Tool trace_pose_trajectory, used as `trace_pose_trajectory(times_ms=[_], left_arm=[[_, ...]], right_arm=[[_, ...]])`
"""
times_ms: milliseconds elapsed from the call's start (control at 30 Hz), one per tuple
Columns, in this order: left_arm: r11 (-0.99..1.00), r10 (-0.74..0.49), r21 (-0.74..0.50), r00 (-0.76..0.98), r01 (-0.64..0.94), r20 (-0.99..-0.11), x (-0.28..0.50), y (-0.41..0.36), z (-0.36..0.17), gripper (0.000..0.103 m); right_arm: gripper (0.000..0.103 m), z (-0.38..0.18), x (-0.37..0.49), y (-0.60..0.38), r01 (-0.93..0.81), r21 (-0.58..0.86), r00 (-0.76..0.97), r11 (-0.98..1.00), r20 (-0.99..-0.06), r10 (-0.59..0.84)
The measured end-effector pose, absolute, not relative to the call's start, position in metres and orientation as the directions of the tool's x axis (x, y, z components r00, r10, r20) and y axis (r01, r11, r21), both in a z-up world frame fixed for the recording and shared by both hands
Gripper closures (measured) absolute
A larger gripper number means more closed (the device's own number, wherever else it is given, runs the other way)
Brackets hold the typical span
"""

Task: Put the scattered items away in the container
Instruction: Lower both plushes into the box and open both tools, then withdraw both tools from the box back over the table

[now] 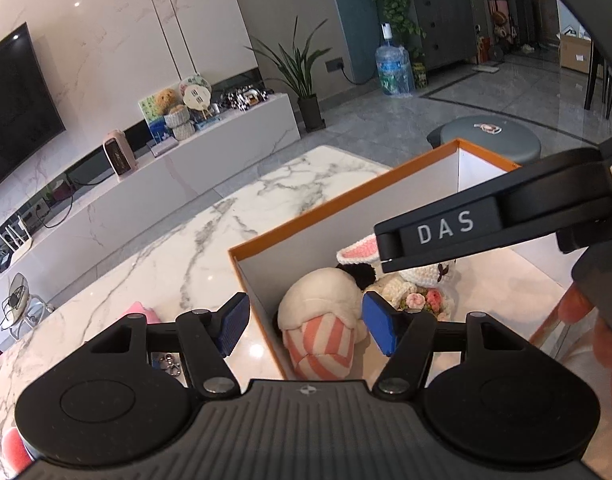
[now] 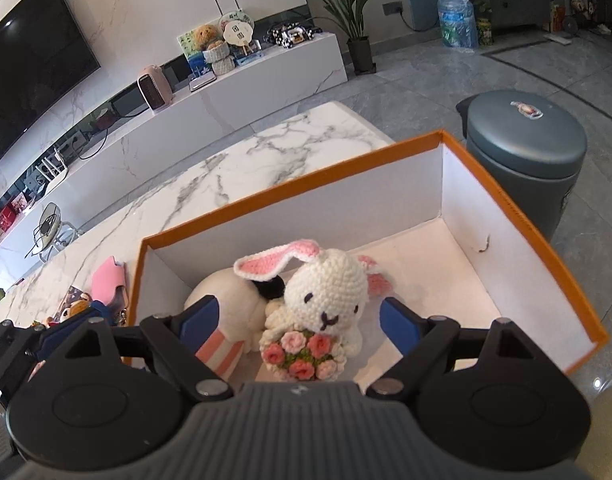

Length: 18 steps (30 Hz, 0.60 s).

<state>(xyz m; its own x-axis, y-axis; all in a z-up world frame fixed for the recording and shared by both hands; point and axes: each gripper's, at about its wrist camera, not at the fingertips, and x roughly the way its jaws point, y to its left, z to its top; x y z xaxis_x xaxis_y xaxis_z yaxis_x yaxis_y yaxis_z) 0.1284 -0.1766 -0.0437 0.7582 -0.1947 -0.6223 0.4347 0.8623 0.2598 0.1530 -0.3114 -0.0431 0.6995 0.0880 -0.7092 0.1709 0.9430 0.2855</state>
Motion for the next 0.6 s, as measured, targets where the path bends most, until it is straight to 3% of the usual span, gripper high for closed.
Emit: trace_pose_trajectory(times_ms=[600], left_arm=[[0.909, -0.178, 0.222, 0.809, 0.353, -0.56, 0.089, -0.114, -0.014, 0.029]], right_arm=[[0.013, 0.002, 0.094, -0.253, 0.105, 0.133, 0.741, 0.986, -0.671, 0.012]])
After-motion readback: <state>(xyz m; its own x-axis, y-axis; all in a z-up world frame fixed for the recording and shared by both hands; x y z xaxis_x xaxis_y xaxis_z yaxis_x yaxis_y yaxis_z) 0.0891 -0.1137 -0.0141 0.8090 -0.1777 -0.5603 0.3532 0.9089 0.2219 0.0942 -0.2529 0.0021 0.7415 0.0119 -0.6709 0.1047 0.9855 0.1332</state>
